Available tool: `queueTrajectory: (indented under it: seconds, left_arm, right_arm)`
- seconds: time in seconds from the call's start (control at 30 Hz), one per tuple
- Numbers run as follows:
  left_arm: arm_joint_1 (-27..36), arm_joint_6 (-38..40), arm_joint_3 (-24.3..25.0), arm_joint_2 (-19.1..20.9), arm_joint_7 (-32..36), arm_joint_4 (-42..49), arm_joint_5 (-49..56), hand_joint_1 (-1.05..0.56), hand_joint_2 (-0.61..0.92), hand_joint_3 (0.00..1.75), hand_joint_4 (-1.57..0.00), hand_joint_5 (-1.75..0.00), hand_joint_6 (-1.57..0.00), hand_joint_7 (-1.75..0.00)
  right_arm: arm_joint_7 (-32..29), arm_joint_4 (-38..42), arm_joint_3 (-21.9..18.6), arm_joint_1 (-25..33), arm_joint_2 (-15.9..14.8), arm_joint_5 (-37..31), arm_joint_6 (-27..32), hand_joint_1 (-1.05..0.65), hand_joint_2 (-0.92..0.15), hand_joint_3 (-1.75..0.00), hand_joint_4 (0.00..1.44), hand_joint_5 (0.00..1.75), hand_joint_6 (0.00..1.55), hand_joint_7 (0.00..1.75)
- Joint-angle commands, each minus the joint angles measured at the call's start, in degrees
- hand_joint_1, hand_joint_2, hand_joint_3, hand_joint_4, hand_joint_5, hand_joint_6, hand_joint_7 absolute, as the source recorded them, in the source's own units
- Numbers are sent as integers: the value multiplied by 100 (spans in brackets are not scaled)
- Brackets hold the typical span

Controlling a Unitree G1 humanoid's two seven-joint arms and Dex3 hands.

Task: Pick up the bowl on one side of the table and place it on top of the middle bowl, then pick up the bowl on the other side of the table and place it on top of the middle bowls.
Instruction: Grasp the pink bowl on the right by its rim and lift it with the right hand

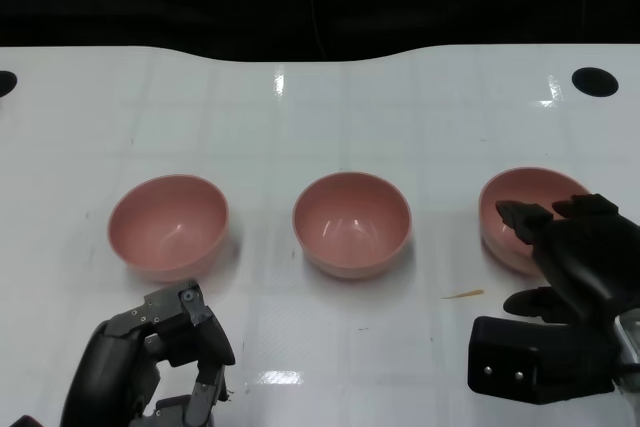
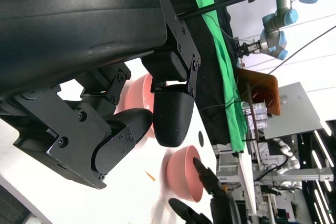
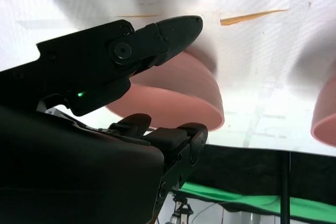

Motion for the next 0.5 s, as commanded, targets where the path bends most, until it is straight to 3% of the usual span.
queueTrajectory:
  seconds: [0.03,0.13,0.2,0.23,0.3,0.37,0.43,0.5]
  left_arm:
    - [12,-43,28,60,-1,-24,8,-8,46,131,-84,-174,-77,-158]
    - [9,-97,18,59,-13,-6,17,-8,44,134,-85,-175,-77,-158]
    - [25,-122,12,69,-3,-22,57,-9,45,134,-85,-175,-77,-159]
    - [36,-122,11,73,10,-39,82,-9,45,134,-85,-175,-77,-159]
    - [48,-143,9,74,21,-48,105,-10,46,133,-84,-175,-76,-159]
    - [57,-187,2,56,18,-43,94,-8,47,132,-84,-174,-76,-160]
    - [69,-154,-3,56,4,-64,57,-7,47,132,-84,-174,-76,-160]
    - [86,-33,-2,70,3,-126,24,-9,47,132,-84,-174,-76,-159]
  right_arm:
    - [-249,525,133,-297,43,52,52,-52,-92,0,38,27,44,2]
    - [-443,1080,283,-568,95,79,29,-44,-92,-1,50,21,51,3]
    - [-610,1415,355,-720,100,186,-114,-35,-92,-3,73,26,63,6]
    - [-738,1562,377,-774,91,259,-238,-32,-92,-5,77,43,71,5]
    - [-1074,1810,387,-839,71,411,-539,-28,-92,-4,80,105,93,5]
    - [-1380,1986,394,-870,37,521,-813,-27,-92,-2,84,149,109,6]
    - [-1572,2071,414,-886,3,564,-973,-26,-92,-3,90,168,116,7]
    - [-1809,2100,400,-879,1,596,-1087,-21,-92,-10,95,173,114,5]
